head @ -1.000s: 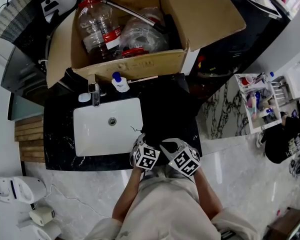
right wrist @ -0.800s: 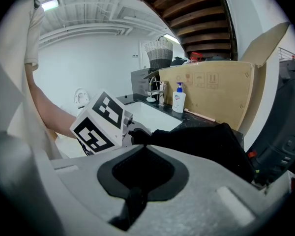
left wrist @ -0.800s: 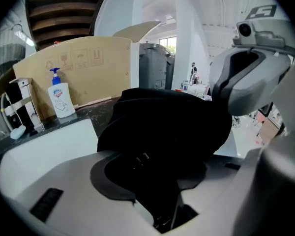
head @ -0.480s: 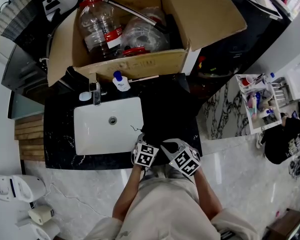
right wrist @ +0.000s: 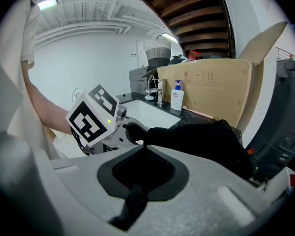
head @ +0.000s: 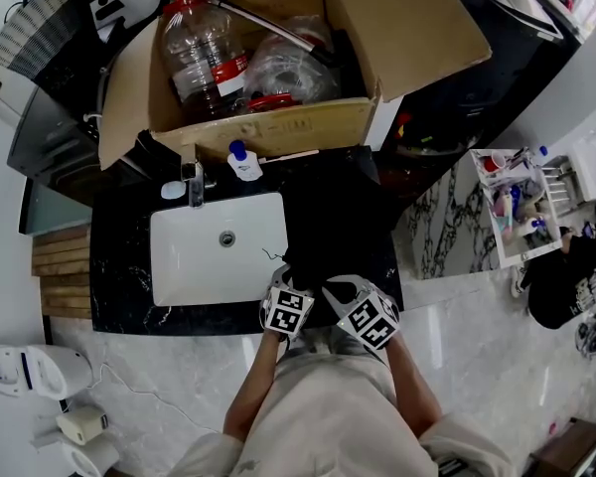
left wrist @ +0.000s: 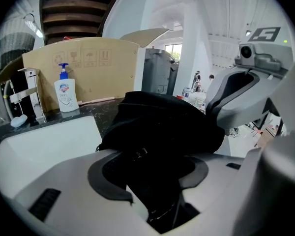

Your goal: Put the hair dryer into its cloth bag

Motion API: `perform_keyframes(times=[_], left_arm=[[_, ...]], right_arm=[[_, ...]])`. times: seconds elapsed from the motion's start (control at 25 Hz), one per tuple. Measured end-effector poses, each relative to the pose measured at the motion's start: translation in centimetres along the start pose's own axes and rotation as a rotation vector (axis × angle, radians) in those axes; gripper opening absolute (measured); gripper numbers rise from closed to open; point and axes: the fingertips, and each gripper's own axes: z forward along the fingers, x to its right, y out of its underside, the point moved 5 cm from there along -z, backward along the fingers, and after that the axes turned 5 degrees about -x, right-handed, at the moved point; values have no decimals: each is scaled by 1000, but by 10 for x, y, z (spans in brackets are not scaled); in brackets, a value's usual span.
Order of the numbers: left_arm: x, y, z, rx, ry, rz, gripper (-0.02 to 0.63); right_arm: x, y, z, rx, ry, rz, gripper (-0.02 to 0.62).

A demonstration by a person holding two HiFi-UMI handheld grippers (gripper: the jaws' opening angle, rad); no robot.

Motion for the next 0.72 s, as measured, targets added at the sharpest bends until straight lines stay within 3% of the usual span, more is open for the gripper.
perform_keyframes(times=[0.72], left_arm=[[-6, 1, -24, 39, -33, -26, 218]], right_arm=[[5, 10, 9, -9, 9, 34, 15]])
